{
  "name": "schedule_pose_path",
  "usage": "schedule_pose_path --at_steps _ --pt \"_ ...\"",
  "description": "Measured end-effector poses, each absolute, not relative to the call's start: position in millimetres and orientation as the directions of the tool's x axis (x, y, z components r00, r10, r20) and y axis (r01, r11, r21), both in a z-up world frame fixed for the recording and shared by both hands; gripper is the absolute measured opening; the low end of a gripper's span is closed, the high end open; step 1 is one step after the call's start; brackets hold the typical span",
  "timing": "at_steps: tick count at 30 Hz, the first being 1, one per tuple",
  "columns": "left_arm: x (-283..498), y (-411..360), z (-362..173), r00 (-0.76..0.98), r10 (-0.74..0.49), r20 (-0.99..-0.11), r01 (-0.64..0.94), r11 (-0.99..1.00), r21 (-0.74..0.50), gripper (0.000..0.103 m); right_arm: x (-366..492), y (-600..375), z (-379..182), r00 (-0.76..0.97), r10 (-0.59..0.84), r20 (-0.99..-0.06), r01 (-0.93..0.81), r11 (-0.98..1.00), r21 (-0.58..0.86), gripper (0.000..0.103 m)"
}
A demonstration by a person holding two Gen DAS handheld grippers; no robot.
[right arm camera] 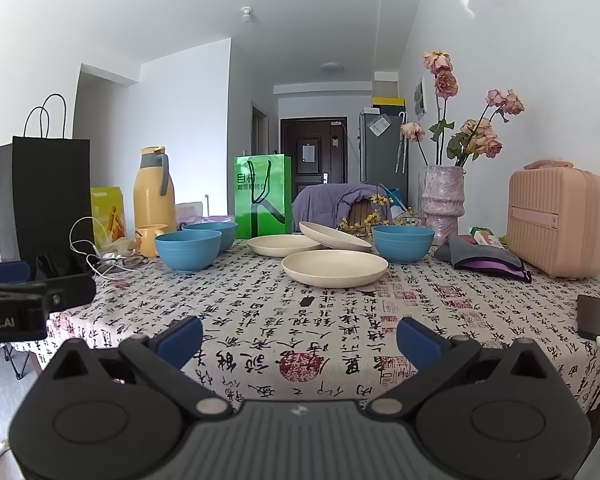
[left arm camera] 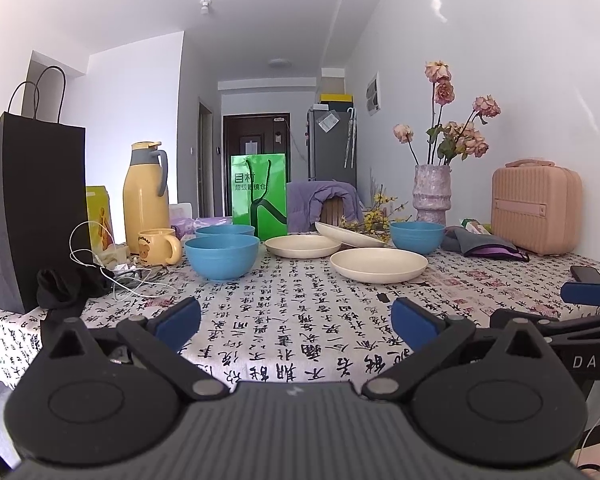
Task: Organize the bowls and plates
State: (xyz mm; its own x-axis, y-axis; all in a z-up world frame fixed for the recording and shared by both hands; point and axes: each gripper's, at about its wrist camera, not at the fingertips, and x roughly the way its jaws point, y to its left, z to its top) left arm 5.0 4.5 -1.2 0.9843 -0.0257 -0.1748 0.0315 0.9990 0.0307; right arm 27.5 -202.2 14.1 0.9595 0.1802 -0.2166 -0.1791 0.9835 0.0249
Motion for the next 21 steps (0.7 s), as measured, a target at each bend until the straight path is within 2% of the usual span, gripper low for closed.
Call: schedule_pose_path --at_steps 21 --pt "3.0 7.3 0.3 0.986 -0.013 -0.168 0.017 1.000 0.019 0.103 27.9 -200.0 18.1 0.961 0.191 -0.201 -0.191 0.981 0.015 0.103"
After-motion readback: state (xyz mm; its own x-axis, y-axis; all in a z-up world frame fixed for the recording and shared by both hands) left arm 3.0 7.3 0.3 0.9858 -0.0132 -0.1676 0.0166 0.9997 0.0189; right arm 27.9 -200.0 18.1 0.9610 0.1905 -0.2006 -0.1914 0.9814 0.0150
